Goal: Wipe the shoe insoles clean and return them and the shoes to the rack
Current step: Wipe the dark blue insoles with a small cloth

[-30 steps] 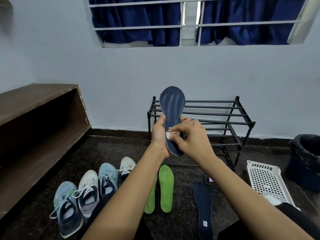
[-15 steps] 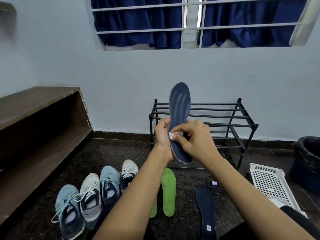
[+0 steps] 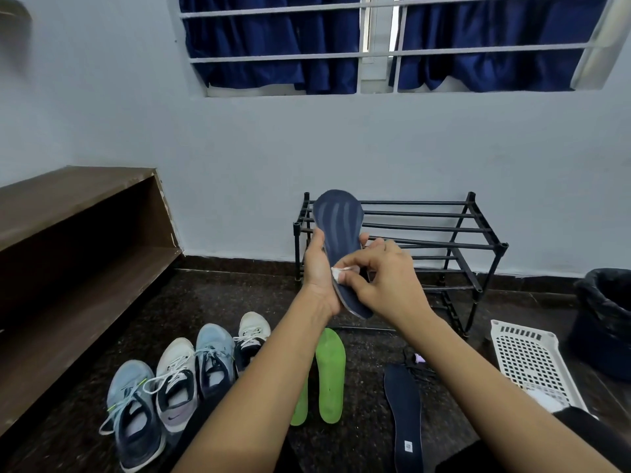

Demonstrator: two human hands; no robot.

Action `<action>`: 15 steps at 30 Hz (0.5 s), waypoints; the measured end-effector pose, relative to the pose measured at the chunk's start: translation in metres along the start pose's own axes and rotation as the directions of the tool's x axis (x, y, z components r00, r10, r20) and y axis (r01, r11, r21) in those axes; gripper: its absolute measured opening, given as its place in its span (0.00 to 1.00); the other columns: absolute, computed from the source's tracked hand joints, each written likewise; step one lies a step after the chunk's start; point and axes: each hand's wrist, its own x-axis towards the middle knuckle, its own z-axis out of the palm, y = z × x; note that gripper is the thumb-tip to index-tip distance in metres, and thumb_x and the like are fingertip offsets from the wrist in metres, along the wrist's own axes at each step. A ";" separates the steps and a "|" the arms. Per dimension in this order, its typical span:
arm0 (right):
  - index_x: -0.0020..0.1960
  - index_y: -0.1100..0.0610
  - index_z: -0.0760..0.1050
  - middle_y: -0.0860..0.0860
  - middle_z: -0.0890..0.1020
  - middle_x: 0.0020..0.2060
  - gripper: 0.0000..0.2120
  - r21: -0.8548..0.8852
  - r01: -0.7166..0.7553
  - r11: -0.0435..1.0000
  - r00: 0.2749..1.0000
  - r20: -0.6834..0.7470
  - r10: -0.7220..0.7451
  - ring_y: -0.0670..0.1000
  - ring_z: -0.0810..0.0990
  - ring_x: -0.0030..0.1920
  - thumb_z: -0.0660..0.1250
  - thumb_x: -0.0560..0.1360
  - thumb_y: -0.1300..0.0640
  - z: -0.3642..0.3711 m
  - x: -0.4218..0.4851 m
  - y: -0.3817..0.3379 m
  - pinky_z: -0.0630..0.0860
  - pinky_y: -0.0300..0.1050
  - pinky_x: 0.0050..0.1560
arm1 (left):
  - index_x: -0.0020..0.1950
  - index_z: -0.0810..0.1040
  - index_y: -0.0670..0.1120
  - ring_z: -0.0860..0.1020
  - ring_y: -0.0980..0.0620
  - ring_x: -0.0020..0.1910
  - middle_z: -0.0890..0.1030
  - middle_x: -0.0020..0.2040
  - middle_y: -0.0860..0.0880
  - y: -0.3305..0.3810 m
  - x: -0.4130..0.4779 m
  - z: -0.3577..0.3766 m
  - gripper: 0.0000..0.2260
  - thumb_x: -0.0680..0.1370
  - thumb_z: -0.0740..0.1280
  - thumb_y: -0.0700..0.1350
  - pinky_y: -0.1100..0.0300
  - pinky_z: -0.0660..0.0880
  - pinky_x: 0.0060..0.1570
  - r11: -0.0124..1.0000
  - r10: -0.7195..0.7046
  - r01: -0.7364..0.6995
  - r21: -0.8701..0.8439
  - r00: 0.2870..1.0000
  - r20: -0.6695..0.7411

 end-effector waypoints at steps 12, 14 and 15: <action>0.44 0.47 0.83 0.36 0.69 0.29 0.06 -0.042 -0.034 0.999 0.988 -0.155 0.027 0.49 0.67 0.45 0.73 0.69 0.57 -0.001 0.004 0.006 0.67 0.54 0.50 | 0.48 0.82 0.41 0.83 0.48 0.37 0.83 0.40 0.44 -0.015 -0.003 0.006 0.26 0.83 0.51 0.57 0.59 0.79 0.39 0.999 -0.006 0.005 0.037 1.000 0.009; 0.44 0.48 0.84 0.39 0.72 0.32 0.08 0.011 -0.020 1.000 0.998 -0.059 0.020 0.51 0.69 0.48 0.73 0.68 0.59 0.000 0.002 0.004 0.69 0.57 0.52 | 0.45 0.83 0.40 0.82 0.48 0.36 0.83 0.39 0.43 -0.009 -0.001 0.001 0.27 0.82 0.51 0.57 0.59 0.79 0.37 0.998 0.019 -0.020 0.053 1.000 0.007; 0.44 0.47 0.84 0.43 0.74 0.35 0.08 0.028 -0.018 0.999 1.000 -0.005 0.019 0.53 0.71 0.52 0.74 0.68 0.58 0.001 0.001 0.003 0.69 0.56 0.55 | 0.46 0.82 0.39 0.81 0.47 0.36 0.82 0.39 0.43 -0.005 0.000 0.000 0.27 0.82 0.51 0.57 0.59 0.79 0.38 0.998 0.026 -0.026 0.060 1.000 0.010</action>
